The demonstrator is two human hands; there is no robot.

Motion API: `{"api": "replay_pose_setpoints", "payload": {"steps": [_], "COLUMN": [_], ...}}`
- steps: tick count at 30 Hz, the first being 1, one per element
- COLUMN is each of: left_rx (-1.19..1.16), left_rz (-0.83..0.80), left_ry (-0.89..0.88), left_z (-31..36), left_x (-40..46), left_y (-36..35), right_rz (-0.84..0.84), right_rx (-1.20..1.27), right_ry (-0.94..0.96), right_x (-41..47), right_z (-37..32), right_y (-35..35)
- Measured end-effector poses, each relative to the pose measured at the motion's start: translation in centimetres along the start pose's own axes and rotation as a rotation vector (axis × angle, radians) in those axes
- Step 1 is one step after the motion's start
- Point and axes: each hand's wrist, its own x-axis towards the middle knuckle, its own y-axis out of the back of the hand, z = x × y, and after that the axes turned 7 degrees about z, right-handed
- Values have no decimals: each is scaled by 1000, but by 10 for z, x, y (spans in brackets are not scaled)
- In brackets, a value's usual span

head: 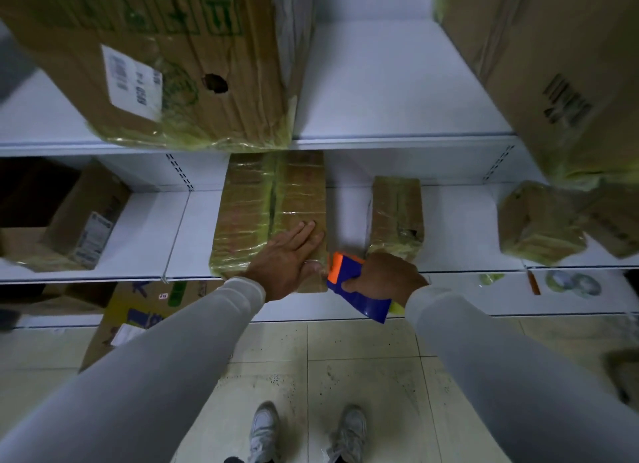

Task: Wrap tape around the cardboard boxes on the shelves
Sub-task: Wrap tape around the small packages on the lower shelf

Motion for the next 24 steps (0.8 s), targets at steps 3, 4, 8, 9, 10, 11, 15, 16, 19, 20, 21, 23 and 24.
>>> {"api": "replay_pose_setpoints", "payload": {"steps": [3, 4, 8, 9, 10, 11, 15, 16, 19, 20, 21, 23, 24], "left_rx": [-13, -37, 30, 78, 122, 157, 162, 160, 146, 132, 123, 165, 201], "left_rz": [-18, -5, 132, 143, 145, 147, 137, 149, 157, 152, 148, 153, 157], "left_ry": [-1, 13, 170, 224, 270, 305, 345, 338, 318, 319, 323, 318, 316], "left_z": [-4, -3, 24, 34, 42, 48, 46, 46, 46, 44, 42, 38, 36], "left_x": [-2, -1, 11, 16, 20, 23, 25, 25, 25, 24, 23, 18, 16], "left_y": [2, 3, 2, -1, -5, -9, -22, -24, -21, -19, -17, -15, -16], "right_rz": [-117, -97, -24, 0, 16, 22, 16, 23, 50, 59, 63, 60, 62], "right_rx": [377, 392, 397, 427, 449, 470, 441, 431, 436, 439, 448, 474, 479], "right_ry": [-163, -180, -179, -167, -151, -133, -78, -68, -40, -29, -18, -4, 4], "right_x": [-4, -8, -20, -21, -21, -21, -20, -20, -24, -26, -29, -33, -34], "right_z": [26, 35, 57, 57, 55, 54, 54, 54, 57, 58, 61, 65, 68], "right_y": [1, 0, -2, -1, 1, 2, 3, 3, 3, 4, 5, 5, 5]}}
